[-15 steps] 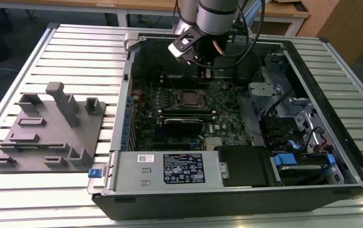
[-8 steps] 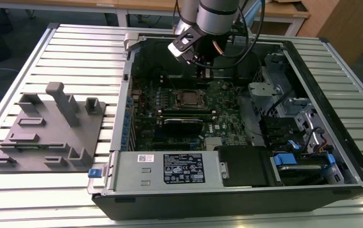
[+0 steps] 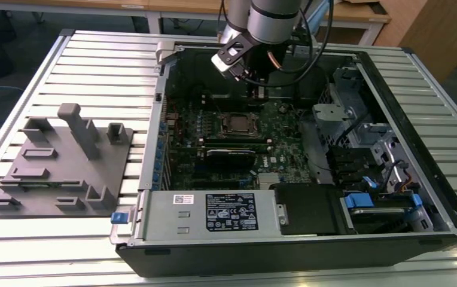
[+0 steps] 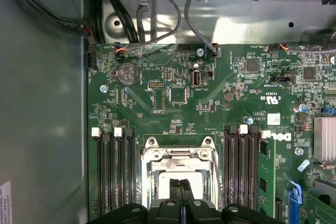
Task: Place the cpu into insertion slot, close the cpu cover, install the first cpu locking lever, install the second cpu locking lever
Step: 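Close the cpu cover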
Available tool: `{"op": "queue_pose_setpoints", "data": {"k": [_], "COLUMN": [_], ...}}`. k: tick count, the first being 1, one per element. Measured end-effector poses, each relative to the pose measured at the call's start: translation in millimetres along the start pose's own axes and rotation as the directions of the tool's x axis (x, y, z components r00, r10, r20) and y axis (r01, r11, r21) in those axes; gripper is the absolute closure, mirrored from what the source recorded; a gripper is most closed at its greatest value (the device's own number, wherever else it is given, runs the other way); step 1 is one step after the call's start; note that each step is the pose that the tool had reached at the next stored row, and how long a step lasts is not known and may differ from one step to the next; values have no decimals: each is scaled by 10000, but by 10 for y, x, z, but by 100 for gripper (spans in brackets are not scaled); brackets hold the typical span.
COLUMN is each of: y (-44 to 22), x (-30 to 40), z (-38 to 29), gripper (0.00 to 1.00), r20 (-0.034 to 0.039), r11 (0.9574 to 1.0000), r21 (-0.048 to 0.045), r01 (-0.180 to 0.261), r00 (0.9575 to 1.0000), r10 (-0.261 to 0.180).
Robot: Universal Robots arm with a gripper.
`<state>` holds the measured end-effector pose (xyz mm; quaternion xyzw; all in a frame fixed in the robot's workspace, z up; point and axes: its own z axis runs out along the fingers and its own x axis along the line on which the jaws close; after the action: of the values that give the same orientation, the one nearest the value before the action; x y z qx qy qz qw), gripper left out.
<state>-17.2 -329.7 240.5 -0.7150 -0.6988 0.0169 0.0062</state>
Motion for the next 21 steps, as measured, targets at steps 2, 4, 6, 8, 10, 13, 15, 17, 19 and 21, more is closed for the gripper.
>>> {"op": "queue_pose_setpoints", "data": {"k": [2, 4, 6, 8, 10, 13, 15, 17, 19, 21], "y": [-8, -19, -27, -34, -42, -57, -71, -86, -101, -111], "x": [-1, -2, -5, -10, -14, -18, -18, -18, -18, -18], "z": [7, 18, 34, 54, 73, 102, 118, 134, 155, 177], "gripper": [90, 90, 90, 90, 90, 90, 90, 90, 90, 90], "r20": [3, 2, 0, -2, -3, -6, -6, -5, -5, -4], "r11": [10000, 10000, 10000, 10000, 9999, 9997, 9996, 9995, 9993, 9992], "r21": [1, 0, -4, -24, -54, -97, -125, -152, -196, -242], "r01": [0, 5, 30, 75, 127, 210, 255, 290, 307, 320], "r00": [10000, 10000, 10000, 10000, 9999, 9998, 9997, 9996, 9995, 9995], "r10": [0, -5, -30, -75, -127, -210, -255, -290, -308, -321]}}
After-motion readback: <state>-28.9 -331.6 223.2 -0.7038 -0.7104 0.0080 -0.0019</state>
